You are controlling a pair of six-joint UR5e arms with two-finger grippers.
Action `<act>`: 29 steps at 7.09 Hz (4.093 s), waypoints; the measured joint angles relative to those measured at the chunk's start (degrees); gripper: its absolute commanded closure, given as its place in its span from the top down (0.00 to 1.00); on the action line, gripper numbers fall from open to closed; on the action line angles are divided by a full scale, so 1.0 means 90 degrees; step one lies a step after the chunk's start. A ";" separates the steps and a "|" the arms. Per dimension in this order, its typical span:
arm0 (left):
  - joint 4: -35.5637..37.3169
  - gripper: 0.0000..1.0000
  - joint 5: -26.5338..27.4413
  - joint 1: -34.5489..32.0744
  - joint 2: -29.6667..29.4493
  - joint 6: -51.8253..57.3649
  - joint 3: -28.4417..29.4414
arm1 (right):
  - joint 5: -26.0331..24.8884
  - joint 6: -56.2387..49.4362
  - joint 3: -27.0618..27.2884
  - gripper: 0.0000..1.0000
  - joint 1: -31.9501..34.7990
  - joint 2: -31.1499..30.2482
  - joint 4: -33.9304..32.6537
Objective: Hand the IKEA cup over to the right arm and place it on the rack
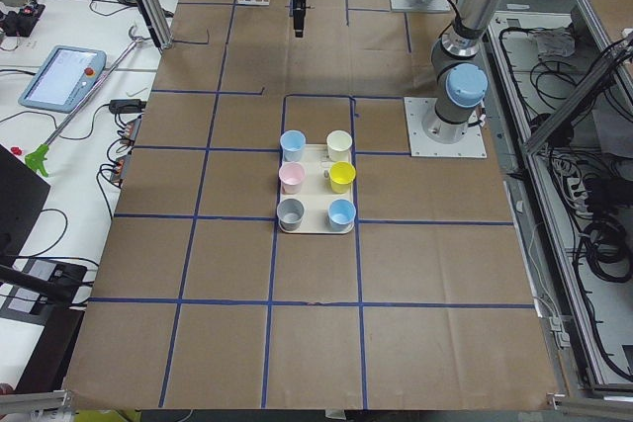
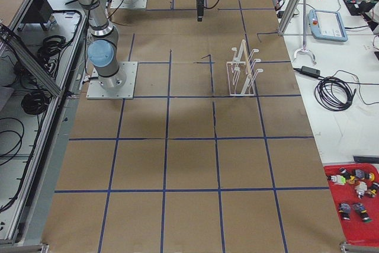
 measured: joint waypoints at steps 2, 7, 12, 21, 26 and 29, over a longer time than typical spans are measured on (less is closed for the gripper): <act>0.0000 1.00 0.0000 0.0000 -0.0007 -0.0001 0.0014 | 0.0003 -0.0003 -0.0017 1.00 0.0000 0.0031 0.0003; 0.0005 1.00 0.0015 0.0002 -0.0006 0.0030 0.0002 | -0.0002 -0.0003 0.0000 1.00 0.0000 0.0051 -0.0008; 0.0037 0.99 0.0114 0.0588 0.0120 0.1217 -0.0170 | -0.0028 -0.0001 -0.0017 1.00 0.0000 0.0139 -0.0006; 0.2347 0.97 0.0083 0.2598 -0.0238 0.2713 -0.2047 | -0.0010 0.0026 -0.0051 1.00 -0.0019 0.0353 -0.0032; 0.3939 0.97 0.0117 0.2569 -0.1528 0.2660 -0.2466 | 0.0408 0.0171 0.0211 1.00 -0.0028 0.0432 -0.0812; 0.3933 0.10 0.0140 0.2550 -0.1560 0.2634 -0.2462 | 0.1340 0.1431 0.0967 1.00 -0.0073 0.0368 -0.2422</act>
